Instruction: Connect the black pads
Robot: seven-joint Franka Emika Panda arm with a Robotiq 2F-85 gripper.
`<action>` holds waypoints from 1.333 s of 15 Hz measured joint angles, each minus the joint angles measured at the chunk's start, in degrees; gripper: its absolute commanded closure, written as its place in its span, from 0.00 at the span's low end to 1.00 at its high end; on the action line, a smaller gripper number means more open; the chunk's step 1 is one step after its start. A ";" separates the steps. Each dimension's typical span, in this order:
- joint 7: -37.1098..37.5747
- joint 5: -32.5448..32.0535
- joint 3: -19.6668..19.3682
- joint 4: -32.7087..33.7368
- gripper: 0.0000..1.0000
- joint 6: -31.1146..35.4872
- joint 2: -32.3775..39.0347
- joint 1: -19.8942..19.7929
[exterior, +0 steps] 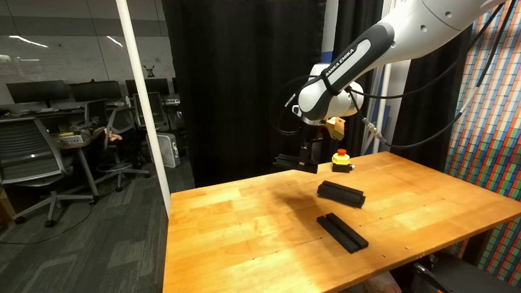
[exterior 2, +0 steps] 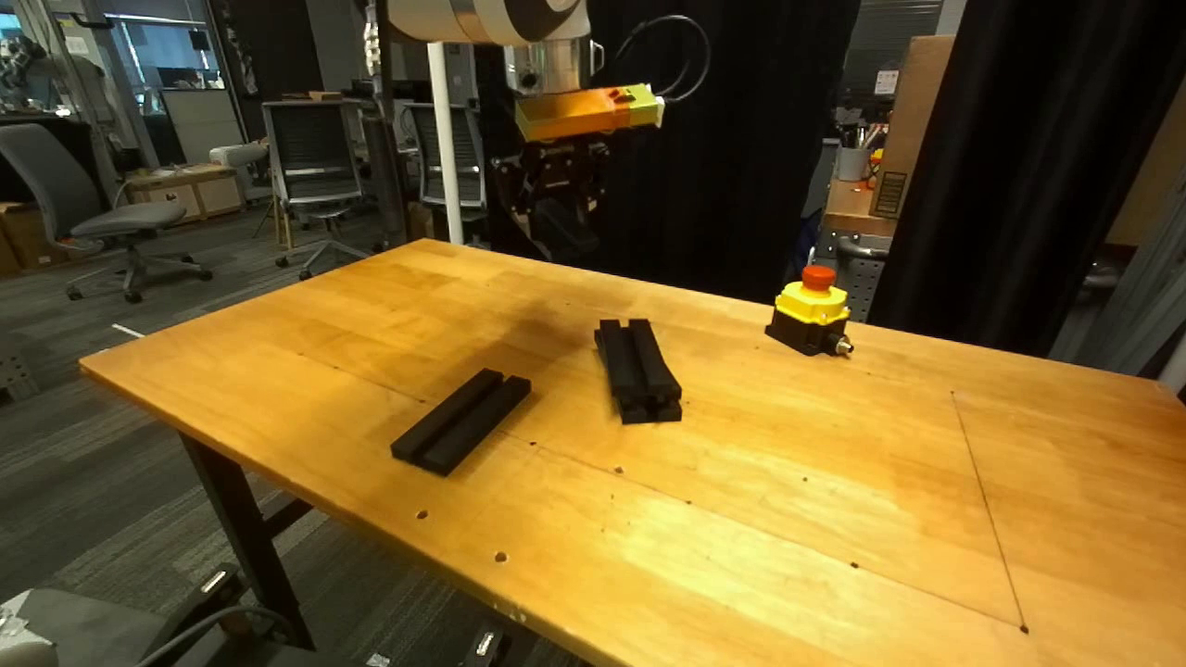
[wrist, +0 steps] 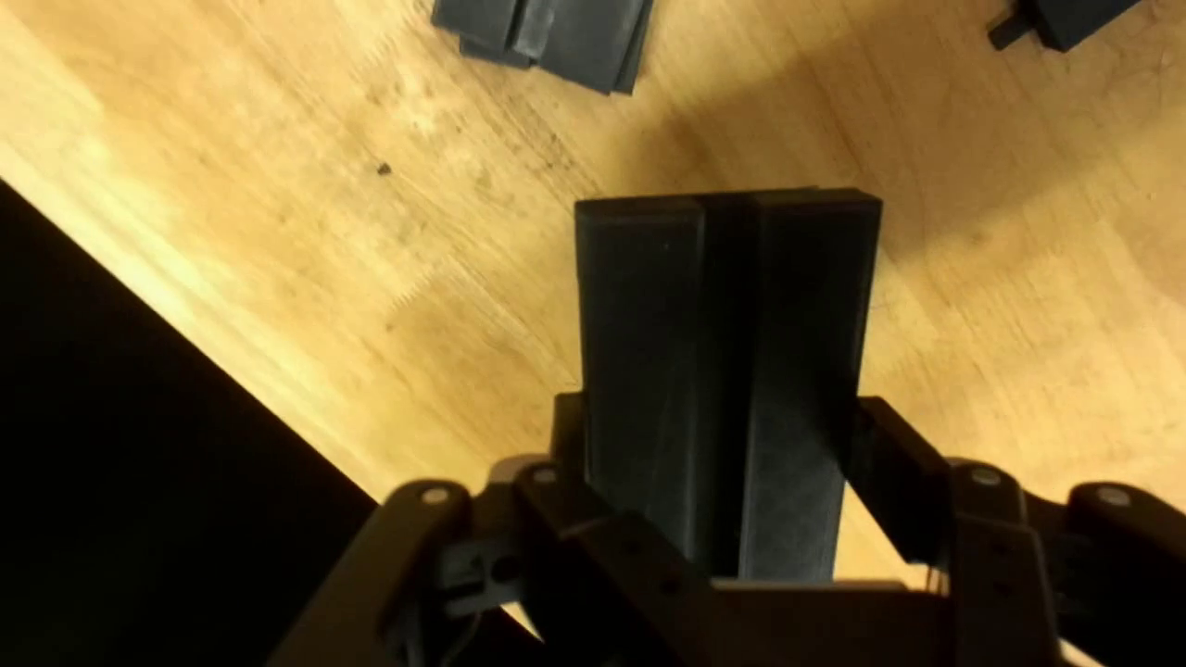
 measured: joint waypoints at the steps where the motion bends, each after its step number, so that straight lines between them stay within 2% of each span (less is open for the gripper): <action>1: 2.17 -0.02 -0.45 -0.31 0.54 0.00 -0.18 -0.32; 8: 19.18 -1.11 -3.13 -1.91 0.54 0.00 -0.32 -1.53; 11: 23.94 -1.49 -3.68 -2.63 0.54 -0.14 -0.32 -1.84; 15: 24.50 -3.34 -3.96 -2.77 0.54 -2.55 -0.41 -2.15; 20: 21.80 -3.33 -4.24 -3.45 0.54 -4.09 -0.97 -3.96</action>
